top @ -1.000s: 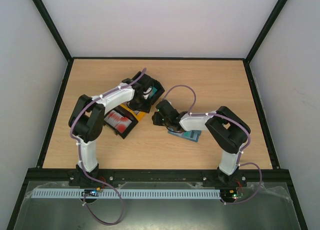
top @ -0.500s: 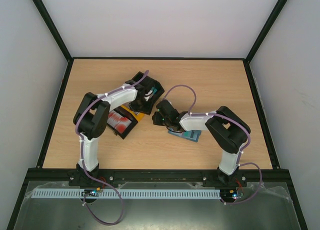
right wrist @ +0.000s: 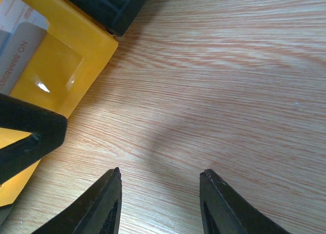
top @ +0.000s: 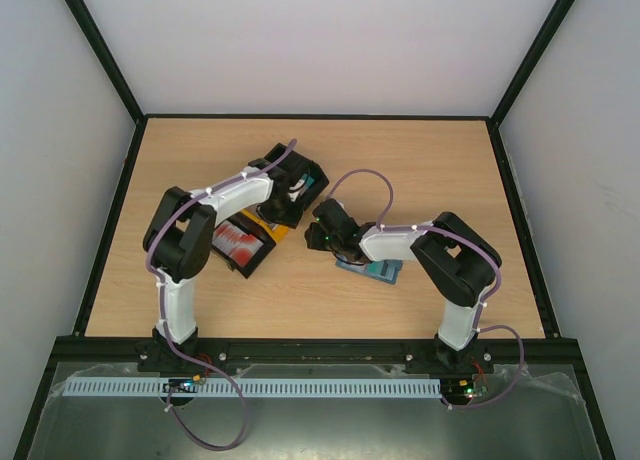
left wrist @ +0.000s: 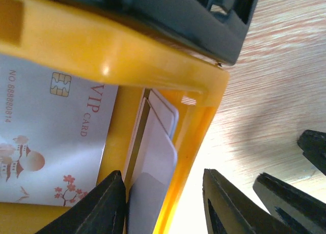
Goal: Put the credit cards into the card holder
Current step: Pick up the credit card from the storage box.
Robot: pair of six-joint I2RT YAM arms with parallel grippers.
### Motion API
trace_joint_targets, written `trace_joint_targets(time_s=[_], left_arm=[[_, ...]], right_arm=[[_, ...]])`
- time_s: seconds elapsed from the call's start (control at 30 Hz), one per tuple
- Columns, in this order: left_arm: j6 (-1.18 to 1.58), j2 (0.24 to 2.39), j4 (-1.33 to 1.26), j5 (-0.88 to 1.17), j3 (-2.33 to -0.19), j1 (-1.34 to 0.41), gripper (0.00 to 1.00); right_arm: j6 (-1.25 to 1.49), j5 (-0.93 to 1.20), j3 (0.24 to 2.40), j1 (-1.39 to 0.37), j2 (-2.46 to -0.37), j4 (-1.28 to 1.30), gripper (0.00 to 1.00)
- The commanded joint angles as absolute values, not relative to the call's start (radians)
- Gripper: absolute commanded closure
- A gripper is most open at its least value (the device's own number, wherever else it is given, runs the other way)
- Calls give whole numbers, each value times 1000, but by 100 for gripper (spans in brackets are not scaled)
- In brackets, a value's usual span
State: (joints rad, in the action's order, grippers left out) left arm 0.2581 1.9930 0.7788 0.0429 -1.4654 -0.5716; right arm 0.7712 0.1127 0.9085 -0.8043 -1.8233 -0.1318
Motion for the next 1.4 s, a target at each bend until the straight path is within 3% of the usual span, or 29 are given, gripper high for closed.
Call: trace_joint_targets(time_s=[0.0, 0.2, 0.63, 0.9, 1.37], left_arm=[[264, 1941, 816, 58, -1476, -577, 58], [264, 1939, 820, 59, -1473, -577, 64], [267, 1913, 829, 62, -1468, -576, 66], [271, 1908, 832, 63, -1465, -576, 76], [275, 1883, 849, 60, -1475, -577, 77]], right_arm=[[781, 91, 899, -799, -1840, -112, 59], [782, 92, 901, -798, -1844, -110, 59], [783, 93, 900, -796, -1846, -109, 59], [785, 94, 900, -797, -1846, -107, 59], [785, 100, 902, -797, -1849, -109, 59]])
